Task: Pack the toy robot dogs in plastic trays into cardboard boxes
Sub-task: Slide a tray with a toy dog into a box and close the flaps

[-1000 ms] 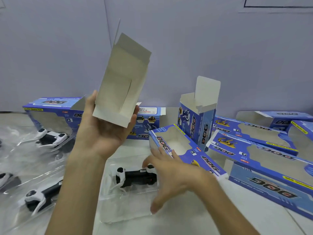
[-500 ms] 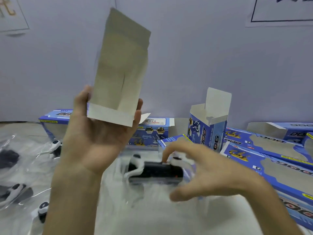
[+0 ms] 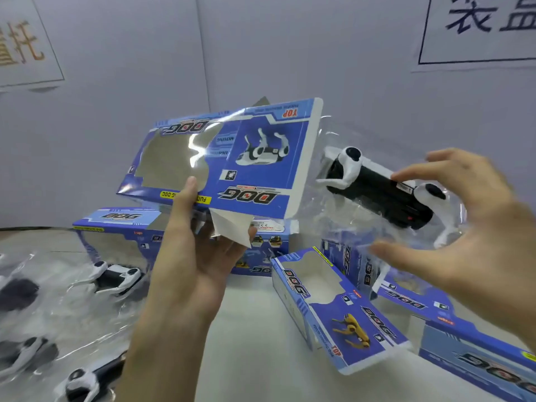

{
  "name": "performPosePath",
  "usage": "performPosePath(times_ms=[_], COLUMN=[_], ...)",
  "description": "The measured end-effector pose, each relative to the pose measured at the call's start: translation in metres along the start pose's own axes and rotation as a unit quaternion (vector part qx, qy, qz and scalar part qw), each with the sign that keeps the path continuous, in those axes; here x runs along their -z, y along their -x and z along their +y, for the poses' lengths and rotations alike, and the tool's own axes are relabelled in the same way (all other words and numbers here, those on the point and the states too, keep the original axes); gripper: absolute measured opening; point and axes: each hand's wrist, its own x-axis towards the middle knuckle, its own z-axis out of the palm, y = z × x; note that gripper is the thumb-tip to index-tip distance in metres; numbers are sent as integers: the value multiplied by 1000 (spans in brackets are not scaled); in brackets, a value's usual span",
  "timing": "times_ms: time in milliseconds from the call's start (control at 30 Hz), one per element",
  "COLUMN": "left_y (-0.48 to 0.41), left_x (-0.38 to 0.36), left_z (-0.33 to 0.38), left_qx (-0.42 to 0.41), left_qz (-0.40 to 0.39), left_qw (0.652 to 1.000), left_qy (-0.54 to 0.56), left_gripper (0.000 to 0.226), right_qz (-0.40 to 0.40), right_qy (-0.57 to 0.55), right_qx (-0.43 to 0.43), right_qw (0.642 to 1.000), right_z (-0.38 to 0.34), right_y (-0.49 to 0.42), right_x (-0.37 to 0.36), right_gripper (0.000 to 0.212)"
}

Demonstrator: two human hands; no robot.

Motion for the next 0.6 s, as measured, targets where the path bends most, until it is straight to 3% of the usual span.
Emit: performPosePath(times_ms=[200,367,467,600], left_y=[1,-4,-8,-7], left_x=[-8,-6,-3,-6], left_z=[-11,-15,-14,-15], left_qx=[8,-36,-50,-55], left_qz=[-6,15,36,44], left_qw=[999,997,996,996], left_qy=[-32,-62,-62,-64], left_gripper=[63,47,57,67], right_qz=[12,11,13,73], right_qy=[0,-15,-25,-30], right_qx=[1,-6,-10,-41], right_qw=[1000,1000,1000,996], right_z=[-8,-9,-10,-10], right_y=[4,5,7,10], right_x=[-23,-33,-40,-56], right_gripper=[70,69,69,65])
